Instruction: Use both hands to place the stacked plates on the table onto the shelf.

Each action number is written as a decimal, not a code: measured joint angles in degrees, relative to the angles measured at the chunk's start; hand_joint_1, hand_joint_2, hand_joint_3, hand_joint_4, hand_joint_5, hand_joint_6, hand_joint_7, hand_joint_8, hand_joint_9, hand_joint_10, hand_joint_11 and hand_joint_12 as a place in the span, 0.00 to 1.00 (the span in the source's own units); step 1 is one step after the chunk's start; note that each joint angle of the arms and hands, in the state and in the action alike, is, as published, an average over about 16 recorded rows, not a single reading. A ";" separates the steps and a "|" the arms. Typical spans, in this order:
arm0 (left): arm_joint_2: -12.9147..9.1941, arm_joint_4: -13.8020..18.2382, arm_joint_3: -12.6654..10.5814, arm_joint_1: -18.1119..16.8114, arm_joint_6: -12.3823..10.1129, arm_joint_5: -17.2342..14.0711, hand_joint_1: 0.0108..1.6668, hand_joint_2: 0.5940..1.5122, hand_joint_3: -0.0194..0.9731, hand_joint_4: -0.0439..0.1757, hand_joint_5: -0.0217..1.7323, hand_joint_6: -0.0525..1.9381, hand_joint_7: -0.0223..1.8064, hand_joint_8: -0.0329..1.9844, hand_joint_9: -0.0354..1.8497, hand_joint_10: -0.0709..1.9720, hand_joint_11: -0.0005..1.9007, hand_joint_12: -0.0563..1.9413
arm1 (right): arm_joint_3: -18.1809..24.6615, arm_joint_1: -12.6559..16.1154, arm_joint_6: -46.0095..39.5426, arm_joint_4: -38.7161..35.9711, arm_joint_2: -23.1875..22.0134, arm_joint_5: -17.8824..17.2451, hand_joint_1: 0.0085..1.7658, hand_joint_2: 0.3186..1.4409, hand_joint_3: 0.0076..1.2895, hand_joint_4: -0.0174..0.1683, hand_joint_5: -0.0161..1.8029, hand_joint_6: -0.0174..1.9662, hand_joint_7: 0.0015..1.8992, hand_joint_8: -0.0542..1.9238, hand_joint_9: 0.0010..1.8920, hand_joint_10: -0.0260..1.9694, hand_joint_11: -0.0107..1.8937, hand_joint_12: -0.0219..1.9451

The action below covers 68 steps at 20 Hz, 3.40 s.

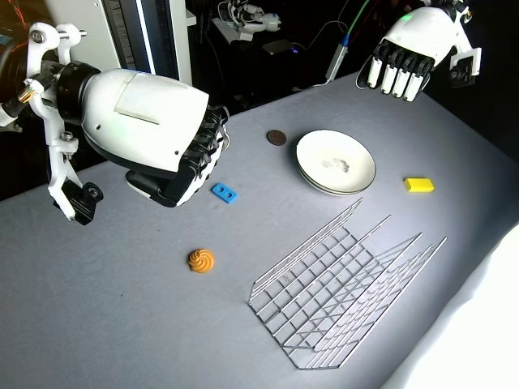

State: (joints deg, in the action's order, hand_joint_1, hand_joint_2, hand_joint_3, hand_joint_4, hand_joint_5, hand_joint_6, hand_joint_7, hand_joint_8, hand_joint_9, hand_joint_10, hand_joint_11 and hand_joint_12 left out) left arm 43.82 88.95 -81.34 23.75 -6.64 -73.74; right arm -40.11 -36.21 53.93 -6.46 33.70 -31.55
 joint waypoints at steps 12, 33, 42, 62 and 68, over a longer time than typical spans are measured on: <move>1.76 5.90 -1.28 -3.39 -3.04 -0.31 0.00 0.43 0.04 0.19 0.02 0.02 0.02 0.01 0.03 0.03 0.02 0.02 | -0.14 -0.03 -1.89 -5.46 0.12 -1.48 0.37 0.61 0.01 0.10 0.04 0.02 0.03 0.04 0.03 0.02 0.06 0.01; 8.46 7.89 -10.26 14.22 -0.73 5.27 0.00 0.47 0.04 0.20 0.02 0.02 0.02 0.01 0.03 0.04 0.01 0.02 | -1.47 0.83 -19.37 -25.55 3.77 4.67 0.74 0.69 0.01 0.09 0.02 0.02 0.01 0.03 0.01 0.02 0.02 0.01; 10.26 6.52 -13.46 21.07 1.72 6.75 0.00 0.47 0.04 0.20 0.02 0.02 0.02 0.01 0.03 0.04 0.01 0.02 | -1.61 -0.21 -13.55 -26.71 7.12 6.20 0.71 0.69 0.01 0.10 0.02 0.02 0.01 0.03 0.01 0.02 0.02 0.01; 10.75 5.00 -13.60 26.76 2.89 6.32 0.00 0.47 0.04 0.20 0.02 0.02 0.02 0.01 0.03 0.04 0.01 0.02 | -0.71 -0.97 -11.02 -29.00 8.33 7.38 0.64 0.74 0.01 0.10 0.02 0.02 0.01 0.03 0.01 0.02 0.02 0.01; 10.84 4.83 -12.63 27.49 3.31 6.96 0.00 0.47 0.04 0.19 0.02 0.02 0.01 0.01 0.02 0.04 0.01 0.02 | -0.65 -0.54 -11.02 -29.00 8.38 7.08 0.61 0.75 0.01 0.10 0.02 0.02 0.01 0.03 0.01 0.02 0.02 0.01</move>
State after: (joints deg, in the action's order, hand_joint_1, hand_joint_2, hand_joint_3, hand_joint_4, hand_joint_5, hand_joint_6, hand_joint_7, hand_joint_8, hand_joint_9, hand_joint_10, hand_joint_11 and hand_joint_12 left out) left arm 54.66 93.78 -93.97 51.24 -3.32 -66.78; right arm -40.76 -36.75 42.91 -35.46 42.08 -24.47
